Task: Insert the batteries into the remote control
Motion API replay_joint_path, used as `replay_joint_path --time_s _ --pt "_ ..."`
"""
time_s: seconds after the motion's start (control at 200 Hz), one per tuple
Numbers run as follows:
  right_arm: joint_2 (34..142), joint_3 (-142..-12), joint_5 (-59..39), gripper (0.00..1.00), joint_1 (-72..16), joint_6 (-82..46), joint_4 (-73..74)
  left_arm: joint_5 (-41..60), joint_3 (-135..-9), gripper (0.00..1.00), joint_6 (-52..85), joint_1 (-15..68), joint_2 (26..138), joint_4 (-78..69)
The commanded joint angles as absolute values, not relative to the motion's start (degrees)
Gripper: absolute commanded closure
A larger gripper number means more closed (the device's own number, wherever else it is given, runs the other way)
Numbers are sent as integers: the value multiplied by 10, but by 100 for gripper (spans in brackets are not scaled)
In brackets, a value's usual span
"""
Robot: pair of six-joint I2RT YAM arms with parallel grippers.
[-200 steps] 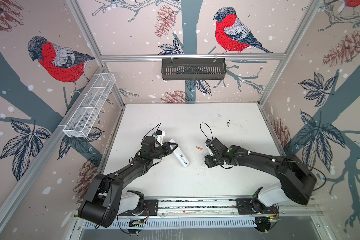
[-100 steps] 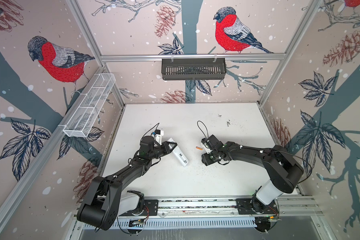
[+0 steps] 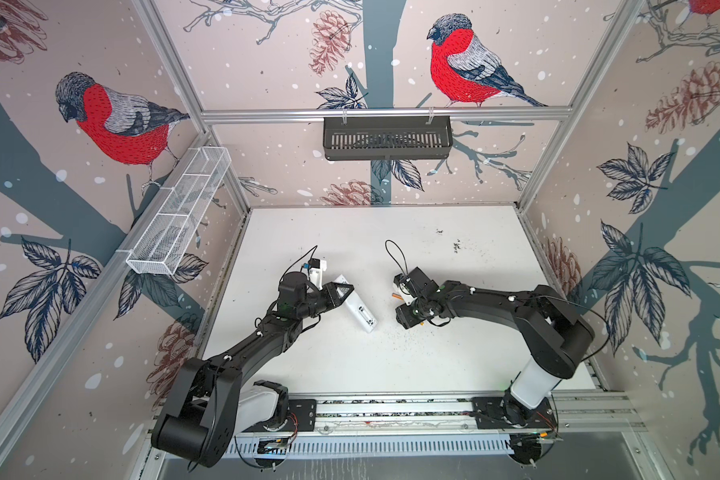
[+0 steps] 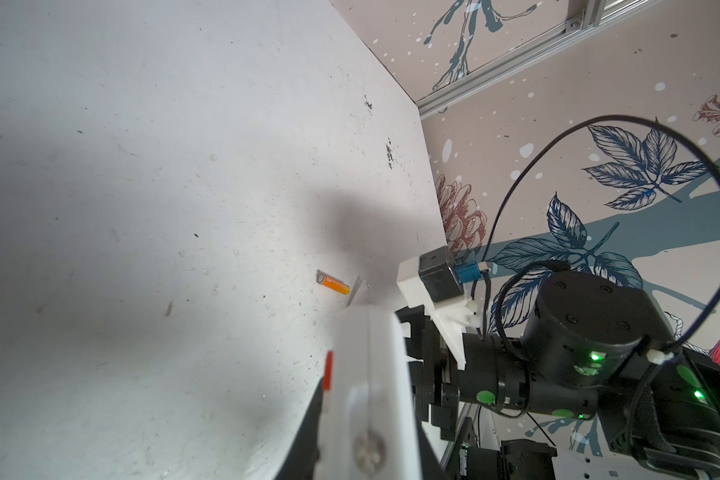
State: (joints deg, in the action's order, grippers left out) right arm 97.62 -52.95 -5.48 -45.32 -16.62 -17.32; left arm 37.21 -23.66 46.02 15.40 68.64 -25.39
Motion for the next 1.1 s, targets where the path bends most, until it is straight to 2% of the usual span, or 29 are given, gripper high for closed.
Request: replay_joint_path --time_s 0.0,0.285,0.585,0.765,0.966,1.046,1.096 --pt "971 -515 -74 41 -463 -182 -212 370 -237 97 449 152 686 -261" --pt "952 -492 -76 42 -507 -200 -229 373 -237 97 452 152 687 -265" --pt "893 -426 -62 42 -506 -239 -235 375 -243 97 454 152 699 -274" --pt "835 -381 -95 42 -512 -264 -229 375 -243 97 454 152 702 -275" --pt "730 -368 -62 41 -510 -312 -253 380 -243 97 462 153 715 -293" --pt "689 -363 -21 39 -492 -363 -285 384 -242 97 465 152 720 -301" --pt "673 -357 -2 34 -477 -405 -308 386 -242 97 466 152 722 -303"
